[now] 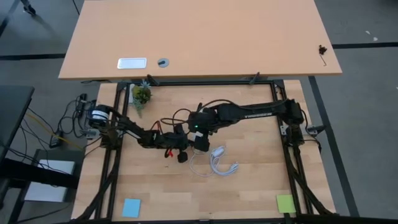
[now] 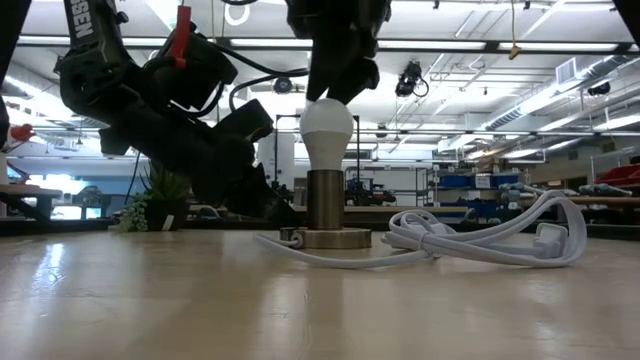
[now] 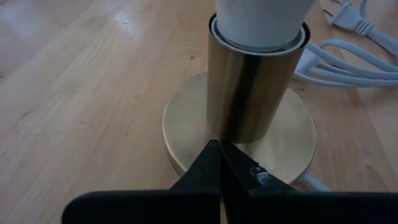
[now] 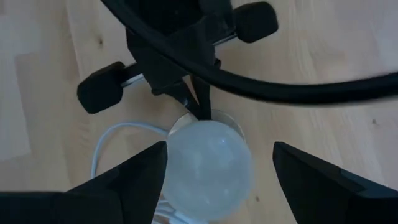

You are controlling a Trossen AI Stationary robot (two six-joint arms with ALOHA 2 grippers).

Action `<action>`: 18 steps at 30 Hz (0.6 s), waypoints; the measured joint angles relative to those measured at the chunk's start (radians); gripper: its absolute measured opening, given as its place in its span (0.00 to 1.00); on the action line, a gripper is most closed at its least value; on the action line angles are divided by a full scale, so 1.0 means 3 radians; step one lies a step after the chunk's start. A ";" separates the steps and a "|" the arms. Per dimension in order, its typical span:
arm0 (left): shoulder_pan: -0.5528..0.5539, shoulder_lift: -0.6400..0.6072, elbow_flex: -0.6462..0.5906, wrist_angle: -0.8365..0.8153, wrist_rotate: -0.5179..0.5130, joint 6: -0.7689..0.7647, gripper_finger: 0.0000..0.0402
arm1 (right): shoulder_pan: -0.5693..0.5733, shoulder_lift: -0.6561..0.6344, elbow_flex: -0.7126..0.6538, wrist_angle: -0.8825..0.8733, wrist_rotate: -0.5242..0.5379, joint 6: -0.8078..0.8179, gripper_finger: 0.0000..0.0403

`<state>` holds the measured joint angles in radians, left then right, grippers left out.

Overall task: Screw lightbulb
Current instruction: Remove the lightbulb from the lamp socket

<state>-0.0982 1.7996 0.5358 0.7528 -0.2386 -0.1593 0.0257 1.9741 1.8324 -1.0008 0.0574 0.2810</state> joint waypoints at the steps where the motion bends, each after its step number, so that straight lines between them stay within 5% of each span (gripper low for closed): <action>1: 0.0000 0.0000 0.0000 -0.0002 0.0000 0.0000 0.00 | -0.0009 0.0016 -0.0003 -0.0003 -0.0021 0.0002 0.74; 11: 0.0003 0.0000 -0.0001 0.0005 0.0000 -0.0004 0.00 | -0.0038 0.0111 -0.0014 -0.0020 -0.0083 -0.0015 0.73; 18: 0.0003 0.0000 -0.0003 -0.0009 0.0000 0.0001 0.00 | -0.0037 0.0110 -0.0014 -0.0019 -0.0101 -0.0411 0.63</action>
<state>-0.0975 1.7996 0.5350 0.7500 -0.2386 -0.1589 0.0147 2.0070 1.8282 -1.0066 0.0270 0.1578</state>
